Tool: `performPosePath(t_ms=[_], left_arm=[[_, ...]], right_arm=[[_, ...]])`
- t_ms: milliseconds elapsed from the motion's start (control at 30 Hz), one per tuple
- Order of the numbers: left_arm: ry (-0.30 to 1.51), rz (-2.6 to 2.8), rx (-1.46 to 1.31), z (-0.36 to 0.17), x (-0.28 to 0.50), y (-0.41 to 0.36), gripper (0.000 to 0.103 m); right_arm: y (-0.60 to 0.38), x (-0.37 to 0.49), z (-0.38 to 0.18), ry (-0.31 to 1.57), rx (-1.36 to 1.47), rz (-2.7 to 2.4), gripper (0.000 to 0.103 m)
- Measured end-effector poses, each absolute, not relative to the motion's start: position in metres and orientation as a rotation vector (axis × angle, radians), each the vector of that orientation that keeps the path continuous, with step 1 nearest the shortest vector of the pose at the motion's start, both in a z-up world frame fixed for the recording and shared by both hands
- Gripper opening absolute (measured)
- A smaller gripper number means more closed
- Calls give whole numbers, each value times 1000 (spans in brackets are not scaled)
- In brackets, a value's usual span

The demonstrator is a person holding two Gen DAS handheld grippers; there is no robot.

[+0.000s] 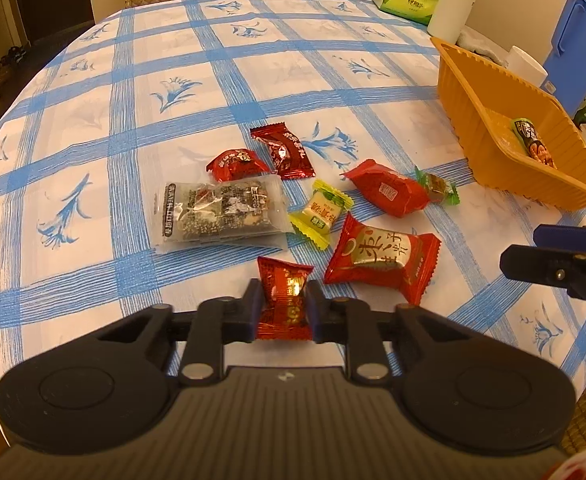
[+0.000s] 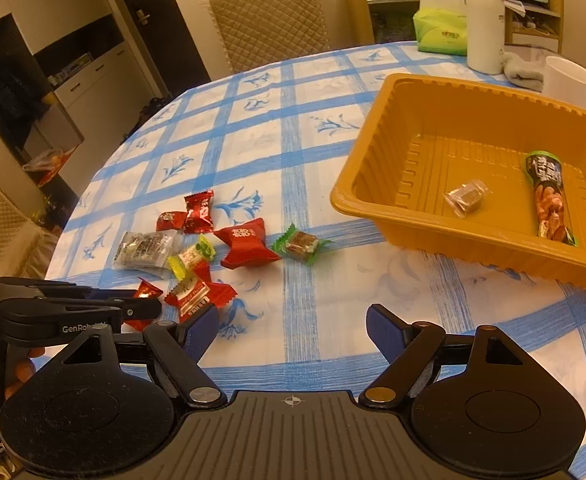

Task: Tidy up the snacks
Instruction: 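Grasp a small red candy with the left gripper while the right gripper grasps a red-and-gold candy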

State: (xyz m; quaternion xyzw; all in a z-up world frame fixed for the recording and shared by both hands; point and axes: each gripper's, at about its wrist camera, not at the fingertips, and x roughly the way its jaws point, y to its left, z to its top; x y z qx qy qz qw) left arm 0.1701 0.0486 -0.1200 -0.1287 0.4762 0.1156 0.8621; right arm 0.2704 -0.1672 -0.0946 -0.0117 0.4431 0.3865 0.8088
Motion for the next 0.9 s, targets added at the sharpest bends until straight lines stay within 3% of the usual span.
performPosePath(t_ms=[133,433,900], left_arm=[[991,250,-274,-118,165,50,19],[963,322,-309,-104,143,66,19],[934,442,-358,-94,102,92,19]], right_arm=[[-160,269,-93,930,-47,857,79],[-130,264,-91,870,-144,1003,63],[-64,252,-111,801,-424,1219,54]])
